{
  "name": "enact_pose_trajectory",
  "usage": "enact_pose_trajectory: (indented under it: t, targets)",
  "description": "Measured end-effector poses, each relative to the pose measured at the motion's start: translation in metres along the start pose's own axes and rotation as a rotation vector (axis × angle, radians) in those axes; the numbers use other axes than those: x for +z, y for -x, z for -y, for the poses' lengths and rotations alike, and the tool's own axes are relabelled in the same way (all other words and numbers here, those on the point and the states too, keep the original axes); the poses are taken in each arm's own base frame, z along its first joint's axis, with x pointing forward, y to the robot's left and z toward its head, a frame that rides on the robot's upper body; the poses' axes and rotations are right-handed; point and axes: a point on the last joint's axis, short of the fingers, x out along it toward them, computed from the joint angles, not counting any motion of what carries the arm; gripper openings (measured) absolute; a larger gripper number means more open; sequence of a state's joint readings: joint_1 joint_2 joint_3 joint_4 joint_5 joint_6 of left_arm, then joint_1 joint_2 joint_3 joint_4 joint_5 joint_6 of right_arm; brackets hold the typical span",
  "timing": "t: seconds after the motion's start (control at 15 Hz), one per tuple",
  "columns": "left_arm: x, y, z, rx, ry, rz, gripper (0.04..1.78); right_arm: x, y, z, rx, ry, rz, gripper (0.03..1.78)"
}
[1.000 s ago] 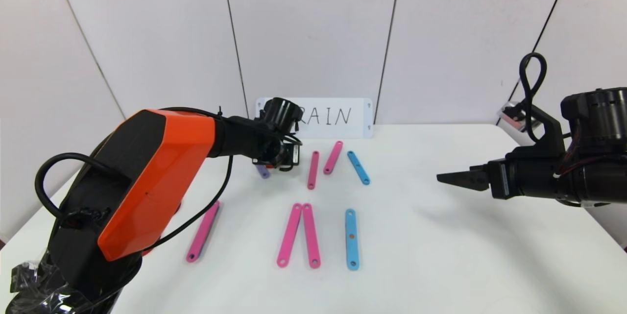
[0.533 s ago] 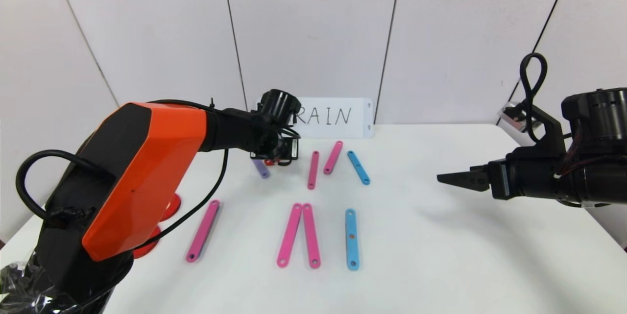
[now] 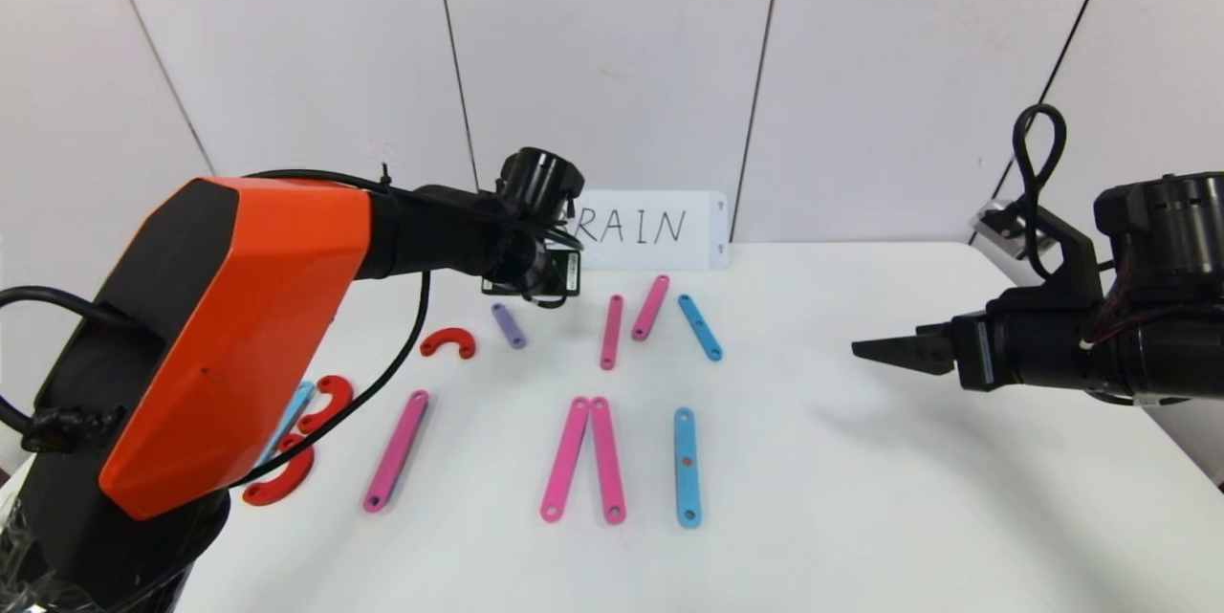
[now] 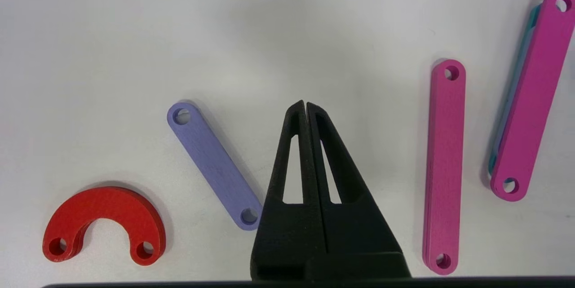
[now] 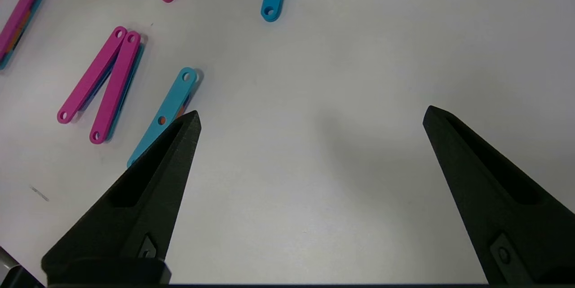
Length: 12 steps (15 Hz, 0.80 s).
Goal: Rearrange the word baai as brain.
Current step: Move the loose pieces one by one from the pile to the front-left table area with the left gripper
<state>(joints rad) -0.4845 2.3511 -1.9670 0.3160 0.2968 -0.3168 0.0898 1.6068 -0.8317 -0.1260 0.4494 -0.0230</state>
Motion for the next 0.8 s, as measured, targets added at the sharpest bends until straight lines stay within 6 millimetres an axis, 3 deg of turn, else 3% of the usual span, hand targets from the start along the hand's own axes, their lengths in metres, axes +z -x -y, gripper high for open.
enact_pose_trajectory:
  t: [0.53,0.67,0.8]
  targets:
    - [-0.0025,0.0038,-0.0022,0.017,-0.006,-0.039,0.05,-0.0002,-0.0004,0.0001,0.001,0.000,-0.001,1.73]
    - [-0.0009,0.0066,-0.0026,0.016,0.001,-0.035,0.13,-0.0004,-0.0007,0.0002,0.000,-0.001,-0.003,1.73]
    - [-0.0001,0.0080,-0.0037,0.018,0.002,-0.033,0.33,-0.0004,-0.0009,0.0003,0.001,-0.001,-0.003,1.73]
